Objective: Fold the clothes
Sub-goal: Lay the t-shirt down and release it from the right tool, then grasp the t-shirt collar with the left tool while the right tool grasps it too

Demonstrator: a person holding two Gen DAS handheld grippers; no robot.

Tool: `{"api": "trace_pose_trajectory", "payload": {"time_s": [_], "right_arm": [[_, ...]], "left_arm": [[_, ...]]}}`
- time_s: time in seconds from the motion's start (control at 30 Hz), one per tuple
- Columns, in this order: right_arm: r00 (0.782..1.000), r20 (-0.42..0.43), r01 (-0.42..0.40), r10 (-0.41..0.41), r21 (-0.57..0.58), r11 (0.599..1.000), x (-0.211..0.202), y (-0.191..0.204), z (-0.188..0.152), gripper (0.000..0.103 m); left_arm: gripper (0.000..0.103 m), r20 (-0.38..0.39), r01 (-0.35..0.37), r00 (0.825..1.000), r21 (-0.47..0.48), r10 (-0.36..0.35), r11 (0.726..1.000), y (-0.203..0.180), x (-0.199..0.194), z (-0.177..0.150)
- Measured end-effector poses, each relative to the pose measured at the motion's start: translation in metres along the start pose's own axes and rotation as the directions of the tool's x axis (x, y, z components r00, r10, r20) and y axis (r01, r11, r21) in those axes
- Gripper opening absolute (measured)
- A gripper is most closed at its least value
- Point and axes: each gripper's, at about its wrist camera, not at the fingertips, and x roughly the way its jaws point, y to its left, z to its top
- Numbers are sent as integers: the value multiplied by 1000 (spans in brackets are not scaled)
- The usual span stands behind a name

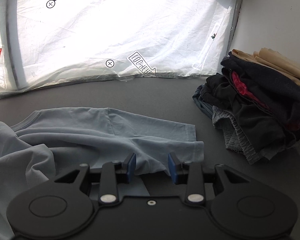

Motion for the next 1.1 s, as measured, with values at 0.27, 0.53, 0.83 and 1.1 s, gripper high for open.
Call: {"api": "trace_pose_trajectory", "payload": {"time_s": [0.27, 0.53, 0.83, 1.1], "right_arm": [[999, -47, -24, 23, -22, 999, -32, -19, -44, 36], [995, -93, -46, 41, -44, 998, -42, -28, -69, 37], [995, -88, -53, 48, -59, 997, -30, -16, -57, 38], [993, -66, -104, 98, -94, 990, 25, 27, -3, 40]], "left_arm": [[11, -63, -71, 996, -144, 62, 987, 56, -58, -75], [11, -139, -118, 985, -153, 97, 981, 75, -67, -117], [26, -43, -113, 993, -54, 111, 992, 45, -59, -66], [50, 96, -123, 989, 70, 116, 990, -2, -36, 14]]}}
